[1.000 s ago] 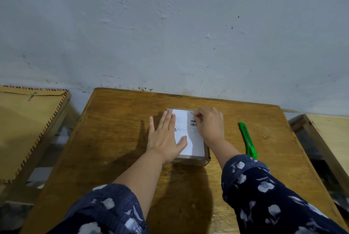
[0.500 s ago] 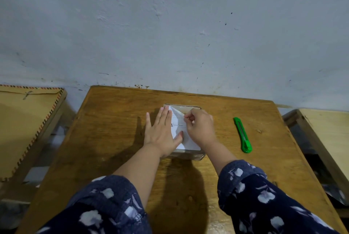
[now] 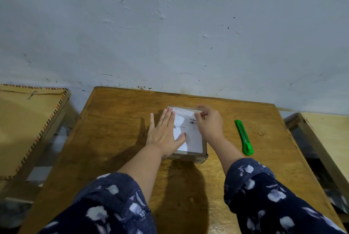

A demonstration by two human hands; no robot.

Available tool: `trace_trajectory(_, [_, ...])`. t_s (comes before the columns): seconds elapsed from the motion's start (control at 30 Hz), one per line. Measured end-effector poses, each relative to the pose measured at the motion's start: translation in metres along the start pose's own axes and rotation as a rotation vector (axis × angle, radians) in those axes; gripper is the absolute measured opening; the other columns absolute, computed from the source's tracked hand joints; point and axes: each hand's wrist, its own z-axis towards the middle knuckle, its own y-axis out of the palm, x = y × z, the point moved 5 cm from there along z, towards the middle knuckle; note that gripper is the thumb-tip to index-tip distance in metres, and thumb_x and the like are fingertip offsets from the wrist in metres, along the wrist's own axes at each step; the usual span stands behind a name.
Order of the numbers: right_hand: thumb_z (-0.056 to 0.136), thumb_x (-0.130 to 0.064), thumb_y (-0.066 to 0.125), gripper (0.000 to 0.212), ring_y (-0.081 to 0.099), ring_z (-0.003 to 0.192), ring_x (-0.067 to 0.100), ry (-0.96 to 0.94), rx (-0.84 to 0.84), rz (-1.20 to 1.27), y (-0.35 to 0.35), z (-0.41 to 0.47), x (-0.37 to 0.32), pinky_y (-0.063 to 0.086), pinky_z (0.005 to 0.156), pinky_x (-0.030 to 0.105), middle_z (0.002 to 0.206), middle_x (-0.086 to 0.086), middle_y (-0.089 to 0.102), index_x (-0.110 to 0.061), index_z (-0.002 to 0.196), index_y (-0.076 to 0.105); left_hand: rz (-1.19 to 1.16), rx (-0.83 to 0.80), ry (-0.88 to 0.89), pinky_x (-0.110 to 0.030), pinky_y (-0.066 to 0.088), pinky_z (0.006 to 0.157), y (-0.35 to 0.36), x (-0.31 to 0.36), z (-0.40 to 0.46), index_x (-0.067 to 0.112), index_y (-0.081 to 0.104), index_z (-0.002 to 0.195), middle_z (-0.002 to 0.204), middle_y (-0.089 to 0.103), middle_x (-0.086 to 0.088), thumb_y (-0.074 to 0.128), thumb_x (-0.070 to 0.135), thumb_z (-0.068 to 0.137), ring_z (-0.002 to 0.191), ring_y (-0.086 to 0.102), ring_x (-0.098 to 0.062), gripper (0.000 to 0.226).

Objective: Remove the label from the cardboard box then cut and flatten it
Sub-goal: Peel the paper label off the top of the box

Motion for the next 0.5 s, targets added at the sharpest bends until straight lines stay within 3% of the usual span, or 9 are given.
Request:
trace_trajectory(0.07, [0.093,-0.018,0.053,0.030,0.050,0.100,0.018,-0.010,-0.035,-0.044,-0.002,0.008,-0.003,0.033,0.089,0.035,0.074,-0.016,0.056,-0.038,0.114,0.055,-0.012,0.008,0.002,-0.049,-0.019,0.114,0.002,0.000,0.001,0.014,-0.009,0.152,0.158,-0.021,0.001,0.020,0.063,0.091,0.143,-0.023,-0.011,0.083])
trace_trajectory(0.17, [0.097,-0.018,0.040,0.034,0.039,0.110,0.019,-0.093,-0.126,-0.222,0.001,0.016,-0.007,0.021,0.083,0.033,0.101,-0.009,0.056,-0.042,0.112,0.059,-0.027,0.016,0.001,-0.049,-0.020,0.114,0.003,-0.002,0.002,0.016,-0.011,0.152,0.158,-0.022,0.002,0.021,0.063,0.091,0.143,-0.024,-0.010,0.084])
trace_trajectory(0.37, [0.091,-0.048,0.049,0.030,0.037,0.102,0.019,-0.245,-0.181,-0.521,0.007,0.022,-0.008,0.022,0.081,0.036,0.101,-0.005,0.050,-0.045,0.119,0.059,-0.023,0.017,-0.011,-0.050,-0.017,0.114,0.003,-0.002,0.001,0.017,-0.014,0.151,0.158,-0.023,0.004,0.020,0.063,0.091,0.143,-0.024,-0.011,0.083])
trace_trajectory(0.5, [0.089,-0.047,0.052,0.027,0.037,0.101,0.020,-0.250,-0.115,-0.537,0.009,0.016,-0.014,0.017,0.077,0.035,0.098,-0.005,0.051,-0.035,0.107,0.069,-0.049,0.018,-0.016,-0.050,-0.017,0.114,0.002,-0.003,0.001,0.019,-0.013,0.151,0.159,-0.020,0.005,0.022,0.064,0.090,0.143,-0.023,-0.008,0.084])
